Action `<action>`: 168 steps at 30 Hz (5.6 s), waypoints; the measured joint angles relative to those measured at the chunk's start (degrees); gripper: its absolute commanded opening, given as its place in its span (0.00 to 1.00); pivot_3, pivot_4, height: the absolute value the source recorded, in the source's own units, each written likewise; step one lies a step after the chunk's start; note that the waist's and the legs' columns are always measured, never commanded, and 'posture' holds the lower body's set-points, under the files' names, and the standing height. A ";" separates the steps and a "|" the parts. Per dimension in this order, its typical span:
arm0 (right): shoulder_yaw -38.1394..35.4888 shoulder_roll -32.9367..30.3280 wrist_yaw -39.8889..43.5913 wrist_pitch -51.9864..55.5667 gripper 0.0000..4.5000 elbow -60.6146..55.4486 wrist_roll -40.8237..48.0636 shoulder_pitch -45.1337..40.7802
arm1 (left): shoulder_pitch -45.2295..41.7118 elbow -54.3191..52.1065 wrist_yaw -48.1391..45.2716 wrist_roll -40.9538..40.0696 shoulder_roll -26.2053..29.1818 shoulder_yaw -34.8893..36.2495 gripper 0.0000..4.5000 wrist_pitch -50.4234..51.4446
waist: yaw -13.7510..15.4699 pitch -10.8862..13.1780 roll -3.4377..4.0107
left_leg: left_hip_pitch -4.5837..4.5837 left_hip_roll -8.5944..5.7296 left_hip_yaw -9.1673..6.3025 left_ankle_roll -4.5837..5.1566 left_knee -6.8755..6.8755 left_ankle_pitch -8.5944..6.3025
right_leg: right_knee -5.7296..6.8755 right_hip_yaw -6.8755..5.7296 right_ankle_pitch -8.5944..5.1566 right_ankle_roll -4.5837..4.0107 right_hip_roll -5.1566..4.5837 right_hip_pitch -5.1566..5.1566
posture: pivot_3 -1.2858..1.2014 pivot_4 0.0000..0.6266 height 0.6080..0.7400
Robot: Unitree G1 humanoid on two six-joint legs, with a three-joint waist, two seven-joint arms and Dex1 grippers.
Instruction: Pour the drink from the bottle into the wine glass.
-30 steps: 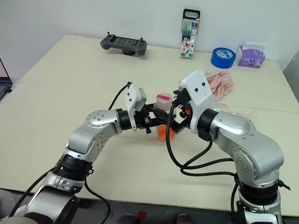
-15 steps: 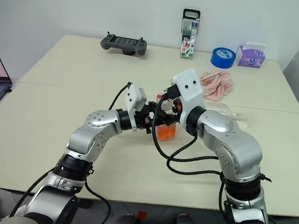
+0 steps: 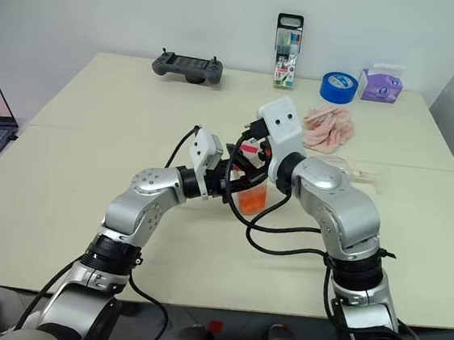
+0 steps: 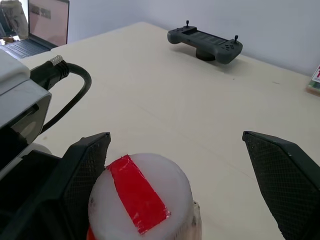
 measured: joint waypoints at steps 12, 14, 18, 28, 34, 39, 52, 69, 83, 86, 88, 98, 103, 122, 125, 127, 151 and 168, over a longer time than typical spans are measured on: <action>-1.92 -1.09 0.93 3.79 1.00 -3.72 2.21 1.70 | 0.02 0.68 0.28 0.12 0.06 0.00 0.42 -0.82 | 0.00 0.00 0.00 | 0.00 0.00 -0.01 0.00 0.00 0.00 | 0.00 0.00 0.00 0.00 0.00 0.00 | 0.52 0.24 1.00; -2.25 -0.79 0.72 4.36 1.00 -4.33 2.27 1.74 | 0.02 0.71 0.19 0.12 0.07 0.00 0.42 -0.98 | 0.00 0.00 0.00 | 0.00 0.00 0.00 0.00 0.00 0.00 | 0.00 0.00 0.00 0.00 0.00 0.00 | 0.52 0.24 1.00; -2.70 -0.06 0.28 5.39 0.92 -5.68 2.74 1.89 | 0.02 0.75 -0.18 0.15 0.08 0.00 0.42 -1.05 | 0.00 0.00 0.00 | 0.00 0.00 0.00 0.00 0.00 0.00 | 0.00 0.00 0.00 0.00 0.00 0.00 | 0.52 0.24 1.00; -2.64 0.56 0.21 5.90 0.40 -6.49 4.29 1.94 | 0.01 0.80 -0.40 0.30 0.07 -0.02 0.42 -1.07 | 0.00 0.00 0.00 | 0.00 -0.01 0.01 0.00 0.00 0.00 | -0.01 0.00 0.00 0.00 0.00 0.00 | 0.52 0.24 1.00; -2.74 -2.19 2.82 4.74 0.40 -6.99 5.19 1.94 | -0.58 0.93 -0.63 0.40 -0.32 -0.21 0.42 -1.32 | 0.01 0.00 0.00 | -0.01 -0.02 0.00 0.00 0.00 0.00 | -0.02 -0.03 0.00 0.00 0.00 0.01 | 0.52 0.24 1.00; -5.64 -4.31 6.98 2.00 0.40 -7.27 8.03 2.55 | -0.89 0.49 -0.74 0.34 -0.59 -0.31 0.42 -2.21 | -0.01 0.00 0.00 | -0.01 -0.01 0.01 0.00 0.00 0.00 | -0.02 -0.01 0.00 0.00 0.00 0.00 | 0.52 0.24 1.00; -14.12 -1.91 3.98 1.12 0.38 -7.89 14.64 1.71 | 0.87 0.81 0.78 0.52 0.25 0.03 0.42 -1.82 | 0.04 0.00 0.00 | -0.02 -0.01 -0.01 0.01 -0.01 0.00 | -0.02 0.01 0.00 0.00 -0.02 0.01 | 0.52 0.24 1.00; -23.16 6.17 -21.52 -10.22 0.38 -9.57 -5.40 43.59 | -0.41 2.98 0.39 0.37 -0.88 0.67 0.42 -2.53 | -0.56 -0.02 0.17 | 0.29 0.03 0.30 0.03 -0.09 0.02 | 0.01 0.29 -0.04 0.06 0.29 0.15 | 0.52 0.24 1.00; -25.39 4.97 -24.44 -12.20 1.00 -4.95 -9.56 38.19 | -1.98 4.81 -0.66 0.41 -0.40 0.58 0.42 -3.61 | 0.00 -0.03 0.16 | 0.39 0.02 0.30 0.05 -0.10 0.02 | -0.05 0.21 -0.04 0.06 0.31 0.32 | 0.52 0.24 1.00; -25.27 3.02 -24.24 -11.29 1.00 -6.83 -10.18 36.93 | -2.27 5.14 -0.55 0.43 -0.43 0.58 0.42 -3.72 | -0.02 -0.03 0.16 | 0.40 0.02 0.31 0.05 -0.12 0.02 | -0.05 0.19 -0.04 0.06 0.32 0.32 | 0.52 0.24 1.00; -24.56 1.46 -23.67 -10.24 1.00 -7.94 -10.68 36.23 | -2.50 5.79 -0.35 0.45 -0.46 0.79 0.42 -3.90 | -0.02 -0.03 0.16 | 0.39 0.02 0.32 0.05 -0.12 0.02 | -0.05 0.17 -0.04 0.05 0.33 0.32 | 0.52 0.24 1.00; -26.32 1.55 -23.96 -4.50 1.00 -5.41 -11.69 33.06 | -3.14 7.52 0.60 0.73 -0.37 1.70 0.42 -5.07 | 0.01 -0.03 0.17 | 0.39 0.01 0.30 0.05 -0.11 0.02 | -0.05 0.20 -0.04 0.05 0.30 0.32 | 0.52 0.24 1.00; -24.82 -1.15 -25.09 -4.65 1.00 -5.30 -14.97 33.32 | -3.14 7.54 0.75 0.83 0.42 2.26 0.42 -5.22 | 0.00 -0.02 0.20 | 0.36 0.00 0.36 0.05 -0.13 0.02 | -0.04 0.20 -0.04 0.05 0.30 0.28 | 0.52 0.24 1.00; -16.45 -3.64 -22.63 -6.65 1.00 -1.76 -22.25 33.94 | -3.13 7.68 1.96 1.46 1.64 3.52 0.42 -5.92 | 0.02 -0.02 0.19 | 0.35 0.01 0.36 0.05 -0.11 0.02 | -0.05 0.17 -0.04 0.05 0.31 0.29 | 0.52 0.24 1.00; -17.79 -1.45 -22.68 -8.94 1.00 -1.76 -22.26 33.82 | -3.13 7.69 2.00 1.48 1.63 3.53 0.42 -5.94 | 0.01 -0.02 0.19 | 0.35 0.02 0.35 0.05 -0.10 0.02 | -0.04 0.17 -0.04 0.05 0.31 0.29 | 0.52 0.24 1.00; -18.65 -0.85 -22.32 -10.72 1.00 -1.81 -21.93 33.14 | -3.14 7.96 2.45 1.58 1.67 3.88 0.42 -6.11 | 0.00 -0.02 0.19 | 0.36 0.02 0.34 0.05 -0.10 0.02 | -0.04 0.18 -0.03 0.05 0.31 0.28 | 0.52 0.24 1.00; 3.98 1.71 8.63 -5.32 1.00 -6.17 4.44 14.05 | -2.40 18.10 30.77 5.00 6.36 22.09 0.42 -7.34 | 0.26 -0.06 0.05 | -0.01 -0.08 -0.07 0.02 0.00 0.04 | -0.05 -0.08 -0.01 0.04 -0.19 0.02 | 0.52 0.24 1.00; 3.85 0.31 8.55 -6.24 1.00 -4.41 4.11 14.57 | -1.68 20.68 32.17 4.92 6.05 22.78 1.00 -9.35 | 0.12 -0.07 0.03 | 0.05 -0.07 -0.06 0.03 -0.02 0.04 | 0.01 -0.13 0.00 0.04 -0.18 0.04 | 0.52 0.24 1.00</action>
